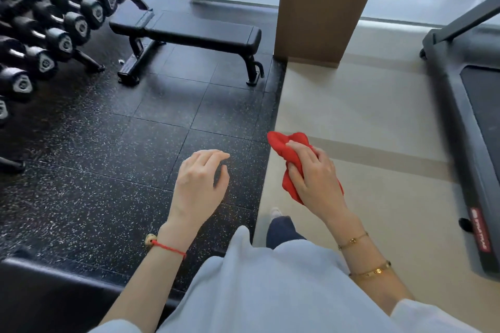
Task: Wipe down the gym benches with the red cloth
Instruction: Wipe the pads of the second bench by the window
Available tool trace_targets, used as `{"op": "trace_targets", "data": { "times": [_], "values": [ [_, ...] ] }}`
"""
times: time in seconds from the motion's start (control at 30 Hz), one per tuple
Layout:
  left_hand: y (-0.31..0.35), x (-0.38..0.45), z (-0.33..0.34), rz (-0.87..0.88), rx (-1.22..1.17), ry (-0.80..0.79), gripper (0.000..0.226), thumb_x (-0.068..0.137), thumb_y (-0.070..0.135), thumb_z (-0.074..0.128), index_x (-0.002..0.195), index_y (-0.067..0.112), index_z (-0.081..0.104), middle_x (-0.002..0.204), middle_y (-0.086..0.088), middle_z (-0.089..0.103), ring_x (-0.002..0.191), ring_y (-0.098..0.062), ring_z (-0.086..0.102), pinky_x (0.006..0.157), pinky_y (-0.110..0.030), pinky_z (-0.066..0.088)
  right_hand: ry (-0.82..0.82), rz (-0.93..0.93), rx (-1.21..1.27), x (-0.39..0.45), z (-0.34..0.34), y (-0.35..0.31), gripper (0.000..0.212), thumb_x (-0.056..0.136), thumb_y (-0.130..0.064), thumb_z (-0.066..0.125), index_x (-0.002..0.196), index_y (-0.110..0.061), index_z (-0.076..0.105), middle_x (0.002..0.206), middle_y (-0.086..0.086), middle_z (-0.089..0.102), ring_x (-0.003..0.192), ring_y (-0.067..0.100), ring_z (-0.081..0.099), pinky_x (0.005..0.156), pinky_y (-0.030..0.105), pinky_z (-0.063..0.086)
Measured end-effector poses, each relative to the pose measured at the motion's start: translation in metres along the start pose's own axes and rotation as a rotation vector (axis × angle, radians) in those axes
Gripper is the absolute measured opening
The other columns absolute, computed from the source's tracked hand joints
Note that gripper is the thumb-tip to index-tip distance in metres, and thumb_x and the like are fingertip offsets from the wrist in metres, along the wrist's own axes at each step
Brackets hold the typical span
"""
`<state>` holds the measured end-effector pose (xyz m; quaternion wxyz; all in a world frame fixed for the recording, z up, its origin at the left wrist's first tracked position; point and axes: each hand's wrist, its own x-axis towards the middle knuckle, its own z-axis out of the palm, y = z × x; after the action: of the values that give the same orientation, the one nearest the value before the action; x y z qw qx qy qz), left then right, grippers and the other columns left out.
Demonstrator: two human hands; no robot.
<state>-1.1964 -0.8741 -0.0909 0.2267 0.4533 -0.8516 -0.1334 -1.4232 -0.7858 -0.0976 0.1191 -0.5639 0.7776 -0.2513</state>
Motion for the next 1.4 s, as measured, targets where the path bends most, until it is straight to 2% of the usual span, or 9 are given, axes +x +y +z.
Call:
{"op": "trace_targets", "data": {
  "times": [0.27,0.47,0.67,0.9,1.17,1.27,1.4],
  "values": [
    [-0.059,0.133,0.033,-0.126,0.035,0.051,0.023,0.092,0.011,0.063,0.114,0.013,0.069,0.117,-0.002,0.07,0.112,-0.023,0.063,0.103,-0.044,0.046,-0.075,-0.113,-0.002,0.174,0.032,0.01,0.038,0.098,-0.023,0.049,0.136,-0.027,0.048,0.141,-0.01,0.052,0.121,0.027,0.044,0.105,0.042,0.035],
    [-0.102,0.255,0.029,-0.191,0.054,0.09,0.024,0.092,0.012,0.062,0.115,0.014,0.069,0.117,0.0,0.068,0.112,-0.02,0.062,0.102,-0.041,0.047,-0.109,-0.155,0.013,0.324,0.044,-0.001,0.04,0.097,-0.023,0.049,0.137,-0.029,0.047,0.141,-0.014,0.05,0.119,0.023,0.044,0.102,0.033,0.028],
    [-0.146,0.368,0.028,-0.273,0.071,0.116,0.024,0.092,0.011,0.063,0.115,0.014,0.069,0.117,0.0,0.068,0.113,-0.019,0.061,0.103,-0.038,0.043,-0.168,-0.239,0.013,0.465,0.052,-0.022,0.04,0.097,-0.022,0.049,0.137,-0.025,0.048,0.14,-0.011,0.052,0.119,0.025,0.046,0.104,0.047,0.038],
    [-0.212,0.48,0.033,-0.307,0.046,0.112,0.024,0.093,0.012,0.062,0.116,0.014,0.069,0.119,0.001,0.068,0.114,-0.018,0.061,0.104,-0.037,0.042,-0.178,-0.232,0.038,0.587,0.085,-0.045,0.04,0.096,-0.019,0.051,0.136,-0.025,0.049,0.139,-0.008,0.053,0.118,0.026,0.046,0.104,0.048,0.038],
    [-0.323,0.642,0.03,-0.205,0.012,0.107,0.024,0.093,0.012,0.061,0.115,0.015,0.069,0.117,0.002,0.068,0.111,-0.018,0.061,0.104,-0.038,0.044,-0.156,-0.152,0.019,0.737,0.146,-0.085,0.04,0.098,-0.025,0.046,0.138,-0.03,0.046,0.139,-0.012,0.052,0.12,0.021,0.045,0.105,0.042,0.035],
    [-0.367,0.708,0.019,-0.141,0.014,0.087,0.024,0.093,0.012,0.061,0.115,0.014,0.069,0.117,0.001,0.068,0.111,-0.019,0.062,0.103,-0.041,0.046,-0.107,-0.093,0.067,0.793,0.167,-0.111,0.04,0.097,-0.029,0.042,0.137,-0.03,0.046,0.137,-0.009,0.054,0.12,0.021,0.046,0.104,0.042,0.035],
    [-0.421,0.785,0.013,-0.074,0.009,0.072,0.024,0.091,0.008,0.062,0.114,0.012,0.069,0.114,-0.001,0.069,0.109,-0.022,0.062,0.1,-0.044,0.049,-0.053,-0.012,0.115,0.855,0.19,-0.142,0.038,0.096,-0.025,0.048,0.134,-0.03,0.049,0.131,0.0,0.056,0.117,0.024,0.047,0.101,0.04,0.036]
  ]
}}
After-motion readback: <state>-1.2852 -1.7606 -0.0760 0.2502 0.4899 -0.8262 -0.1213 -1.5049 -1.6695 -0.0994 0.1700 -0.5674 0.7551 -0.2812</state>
